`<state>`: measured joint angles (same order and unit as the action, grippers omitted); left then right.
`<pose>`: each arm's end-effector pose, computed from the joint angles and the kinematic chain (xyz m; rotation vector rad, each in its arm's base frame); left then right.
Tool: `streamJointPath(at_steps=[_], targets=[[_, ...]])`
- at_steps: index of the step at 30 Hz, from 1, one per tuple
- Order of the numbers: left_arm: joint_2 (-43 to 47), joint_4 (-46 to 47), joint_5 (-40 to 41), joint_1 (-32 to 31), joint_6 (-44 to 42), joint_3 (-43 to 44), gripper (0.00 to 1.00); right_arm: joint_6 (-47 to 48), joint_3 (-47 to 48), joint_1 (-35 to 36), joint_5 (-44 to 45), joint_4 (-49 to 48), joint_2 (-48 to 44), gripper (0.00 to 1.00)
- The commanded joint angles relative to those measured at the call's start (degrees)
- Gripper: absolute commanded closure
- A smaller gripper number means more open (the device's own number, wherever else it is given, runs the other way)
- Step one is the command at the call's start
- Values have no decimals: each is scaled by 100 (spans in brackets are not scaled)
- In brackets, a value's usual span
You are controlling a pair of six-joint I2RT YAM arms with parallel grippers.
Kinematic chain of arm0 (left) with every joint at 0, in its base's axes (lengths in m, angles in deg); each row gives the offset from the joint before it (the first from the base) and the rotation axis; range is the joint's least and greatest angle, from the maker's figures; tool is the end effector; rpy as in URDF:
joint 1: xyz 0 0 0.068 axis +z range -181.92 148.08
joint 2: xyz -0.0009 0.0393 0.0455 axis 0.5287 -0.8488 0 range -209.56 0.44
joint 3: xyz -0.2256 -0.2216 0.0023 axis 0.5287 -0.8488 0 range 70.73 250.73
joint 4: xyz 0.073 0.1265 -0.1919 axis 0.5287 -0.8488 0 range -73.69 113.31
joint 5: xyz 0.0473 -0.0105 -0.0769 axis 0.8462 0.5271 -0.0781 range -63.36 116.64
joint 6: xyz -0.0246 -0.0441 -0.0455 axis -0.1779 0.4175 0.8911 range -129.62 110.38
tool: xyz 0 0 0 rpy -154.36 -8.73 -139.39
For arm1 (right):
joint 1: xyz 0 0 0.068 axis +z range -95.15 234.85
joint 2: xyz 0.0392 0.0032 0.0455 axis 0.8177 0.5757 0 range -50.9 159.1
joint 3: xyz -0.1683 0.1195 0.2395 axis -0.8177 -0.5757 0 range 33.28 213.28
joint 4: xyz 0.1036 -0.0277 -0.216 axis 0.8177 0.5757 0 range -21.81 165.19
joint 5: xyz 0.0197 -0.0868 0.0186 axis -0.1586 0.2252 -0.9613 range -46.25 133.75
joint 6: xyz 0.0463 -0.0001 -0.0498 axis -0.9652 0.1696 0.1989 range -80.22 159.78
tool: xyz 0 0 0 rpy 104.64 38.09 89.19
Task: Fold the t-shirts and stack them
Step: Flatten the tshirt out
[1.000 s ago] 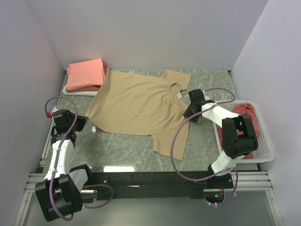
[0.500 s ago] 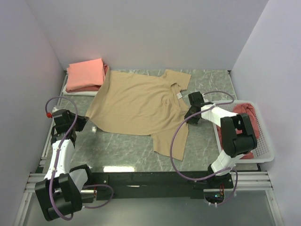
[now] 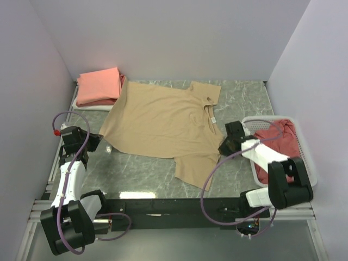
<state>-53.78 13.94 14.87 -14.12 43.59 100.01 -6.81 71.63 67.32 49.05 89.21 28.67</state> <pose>0.1676 0.0420 0.2523 -1.1853 1.8687 -0.5721 0.2270 0.0450 0.2014 0.8116 2.5408 0.2176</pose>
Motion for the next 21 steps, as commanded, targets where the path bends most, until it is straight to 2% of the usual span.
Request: streamJointPath(at_steps=[1, 5, 10, 13, 14, 17, 19, 20, 21], targets=[[43, 128, -106, 22, -48, 25, 99, -324, -564, -52, -152, 105, -782, 100], [86, 23, -80, 22, -48, 60, 99, -579, -1258, -43, -310, 200, -1671, 100], [131, -136, 26, 22, -92, 139, 99, -685, -1576, -43, -372, 395, -3006, 100], [61, -66, -53, 22, -30, 113, 99, -396, -1208, -34, -197, 351, -3193, 74], [17, -57, -71, 30, -21, 122, 99, -282, -772, -34, -144, 298, -3124, 59], [-89, -83, -106, 22, -39, 175, 99, 140, 247, -60, 242, 123, -2422, 42], [-115, -100, -106, 30, -65, 227, 99, 527, 838, -156, 287, 43, -1547, 40], [-115, -127, -106, 30, -83, 254, 99, 685, 1433, -174, 244, -35, -1228, 39], [-124, -136, -115, 22, -100, 271, 99, 895, 1726, -209, 191, -62, -555, 39]])
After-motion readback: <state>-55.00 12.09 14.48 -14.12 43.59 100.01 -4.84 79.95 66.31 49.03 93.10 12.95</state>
